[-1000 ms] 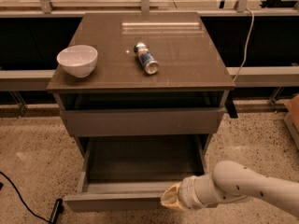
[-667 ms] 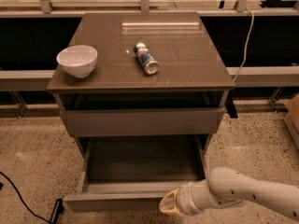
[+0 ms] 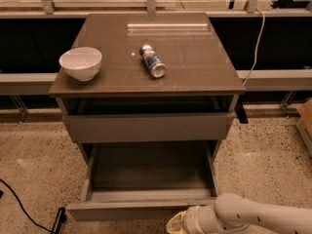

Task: Close middle drawer

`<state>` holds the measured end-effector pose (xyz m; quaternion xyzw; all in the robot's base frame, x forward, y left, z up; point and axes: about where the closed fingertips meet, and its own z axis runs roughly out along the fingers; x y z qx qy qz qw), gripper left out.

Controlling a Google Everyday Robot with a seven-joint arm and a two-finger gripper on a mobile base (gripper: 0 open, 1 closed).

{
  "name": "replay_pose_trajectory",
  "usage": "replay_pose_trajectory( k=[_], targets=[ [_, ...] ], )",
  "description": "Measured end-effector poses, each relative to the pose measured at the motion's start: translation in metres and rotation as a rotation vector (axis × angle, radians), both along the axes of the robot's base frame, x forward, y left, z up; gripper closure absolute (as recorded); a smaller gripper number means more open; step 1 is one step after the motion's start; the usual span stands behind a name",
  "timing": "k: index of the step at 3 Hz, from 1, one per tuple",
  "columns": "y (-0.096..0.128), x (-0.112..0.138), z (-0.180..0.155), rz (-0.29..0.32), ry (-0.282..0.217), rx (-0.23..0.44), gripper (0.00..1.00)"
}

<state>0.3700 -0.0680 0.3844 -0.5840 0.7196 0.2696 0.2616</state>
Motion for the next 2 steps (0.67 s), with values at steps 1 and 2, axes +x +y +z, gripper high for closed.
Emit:
replay_pose_trajectory(
  k=[1,2],
  targets=[
    [0.0,-0.006,-0.019,-0.002,-0.02,0.002,1.0],
    [0.003,0.001,-0.032,-0.002,-0.038,-0.008,1.0]
  ],
)
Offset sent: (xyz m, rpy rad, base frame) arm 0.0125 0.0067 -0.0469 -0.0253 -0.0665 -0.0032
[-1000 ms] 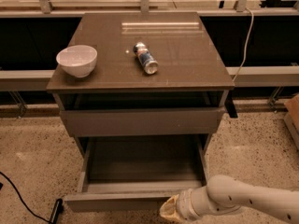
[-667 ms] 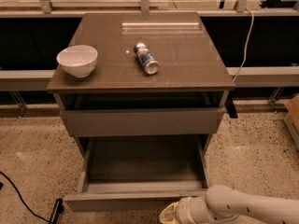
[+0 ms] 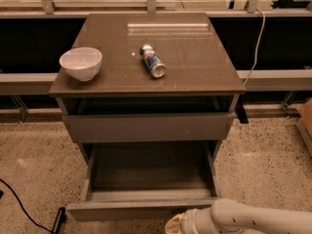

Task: Close middle drawer

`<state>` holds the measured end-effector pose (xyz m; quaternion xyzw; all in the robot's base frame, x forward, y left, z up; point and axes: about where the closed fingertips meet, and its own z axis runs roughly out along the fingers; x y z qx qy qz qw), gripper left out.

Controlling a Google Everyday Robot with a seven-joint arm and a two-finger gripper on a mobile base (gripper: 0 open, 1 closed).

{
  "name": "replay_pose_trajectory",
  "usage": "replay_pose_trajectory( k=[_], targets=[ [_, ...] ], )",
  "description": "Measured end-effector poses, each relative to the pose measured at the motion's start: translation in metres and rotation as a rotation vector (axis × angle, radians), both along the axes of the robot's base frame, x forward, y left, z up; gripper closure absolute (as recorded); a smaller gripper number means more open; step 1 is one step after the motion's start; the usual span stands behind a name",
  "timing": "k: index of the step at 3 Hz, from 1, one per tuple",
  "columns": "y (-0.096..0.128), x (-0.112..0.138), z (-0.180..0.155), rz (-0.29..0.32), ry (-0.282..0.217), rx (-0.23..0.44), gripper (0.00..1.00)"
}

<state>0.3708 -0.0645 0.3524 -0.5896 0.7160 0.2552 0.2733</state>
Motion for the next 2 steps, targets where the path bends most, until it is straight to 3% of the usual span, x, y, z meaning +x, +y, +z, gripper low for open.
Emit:
replay_pose_trajectory(
  k=[2],
  targets=[
    [0.022,0.049,-0.012,-0.004,-0.052,-0.022,1.0]
  ],
)
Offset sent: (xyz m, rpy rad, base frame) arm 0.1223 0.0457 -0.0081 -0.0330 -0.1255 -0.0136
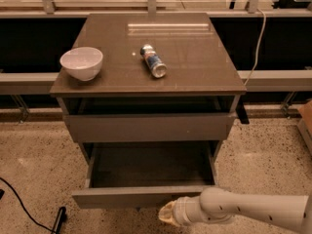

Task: Close middle drawer

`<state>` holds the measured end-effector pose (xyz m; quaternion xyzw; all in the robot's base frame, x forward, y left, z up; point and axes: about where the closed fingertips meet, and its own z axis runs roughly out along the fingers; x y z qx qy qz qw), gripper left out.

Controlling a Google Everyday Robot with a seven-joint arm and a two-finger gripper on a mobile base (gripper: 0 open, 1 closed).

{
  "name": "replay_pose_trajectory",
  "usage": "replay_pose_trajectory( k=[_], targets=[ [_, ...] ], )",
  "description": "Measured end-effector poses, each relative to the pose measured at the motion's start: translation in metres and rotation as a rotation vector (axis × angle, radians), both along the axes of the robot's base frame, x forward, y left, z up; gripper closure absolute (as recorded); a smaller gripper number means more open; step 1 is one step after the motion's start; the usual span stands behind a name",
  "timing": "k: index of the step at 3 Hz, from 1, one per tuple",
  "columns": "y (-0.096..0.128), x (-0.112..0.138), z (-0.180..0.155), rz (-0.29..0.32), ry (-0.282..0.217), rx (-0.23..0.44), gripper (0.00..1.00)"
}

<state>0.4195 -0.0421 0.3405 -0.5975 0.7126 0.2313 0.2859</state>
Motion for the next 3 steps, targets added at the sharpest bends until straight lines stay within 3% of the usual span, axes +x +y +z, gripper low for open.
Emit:
replay_pose_trajectory(
  k=[1,2,3],
  targets=[
    [0.0,0.0,0.0,0.0,0.0,0.0,1.0],
    [0.016,0.036,0.005,0.017,-0.02,-0.001,1.0],
    [0.024,0.053,0.007,0.025,-0.027,-0.002,1.0]
  ],
)
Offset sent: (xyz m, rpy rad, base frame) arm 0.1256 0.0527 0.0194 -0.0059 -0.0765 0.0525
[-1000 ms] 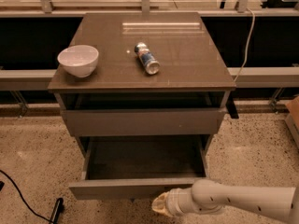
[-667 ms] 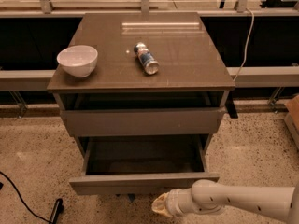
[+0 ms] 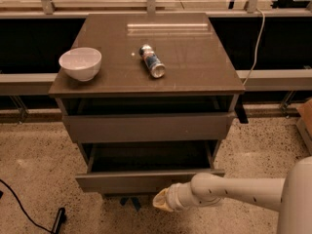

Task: Close middle drawer

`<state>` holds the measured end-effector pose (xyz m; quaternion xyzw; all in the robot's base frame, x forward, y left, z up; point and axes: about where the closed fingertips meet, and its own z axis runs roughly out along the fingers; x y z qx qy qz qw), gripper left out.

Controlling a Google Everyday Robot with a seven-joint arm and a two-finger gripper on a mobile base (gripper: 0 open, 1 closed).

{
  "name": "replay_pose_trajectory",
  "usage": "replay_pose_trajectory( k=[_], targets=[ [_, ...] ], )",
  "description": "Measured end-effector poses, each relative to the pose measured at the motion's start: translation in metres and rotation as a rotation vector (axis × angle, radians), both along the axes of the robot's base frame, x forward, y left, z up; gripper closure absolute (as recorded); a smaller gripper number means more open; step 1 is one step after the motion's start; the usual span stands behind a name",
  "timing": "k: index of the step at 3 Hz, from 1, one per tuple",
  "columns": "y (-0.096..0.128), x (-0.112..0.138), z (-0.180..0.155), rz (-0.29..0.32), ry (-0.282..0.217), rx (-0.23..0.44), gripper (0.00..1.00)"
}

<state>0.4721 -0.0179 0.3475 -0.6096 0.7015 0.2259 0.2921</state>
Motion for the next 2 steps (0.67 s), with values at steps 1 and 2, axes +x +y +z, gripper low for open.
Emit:
replay_pose_trajectory(
  k=[1,2],
  targets=[
    [0.0046,0.0177,0.0114,0.028,0.013,0.06,1.0],
    [0.0052,0.0166,0.0104,0.027,0.013,0.059,1.0]
  ],
)
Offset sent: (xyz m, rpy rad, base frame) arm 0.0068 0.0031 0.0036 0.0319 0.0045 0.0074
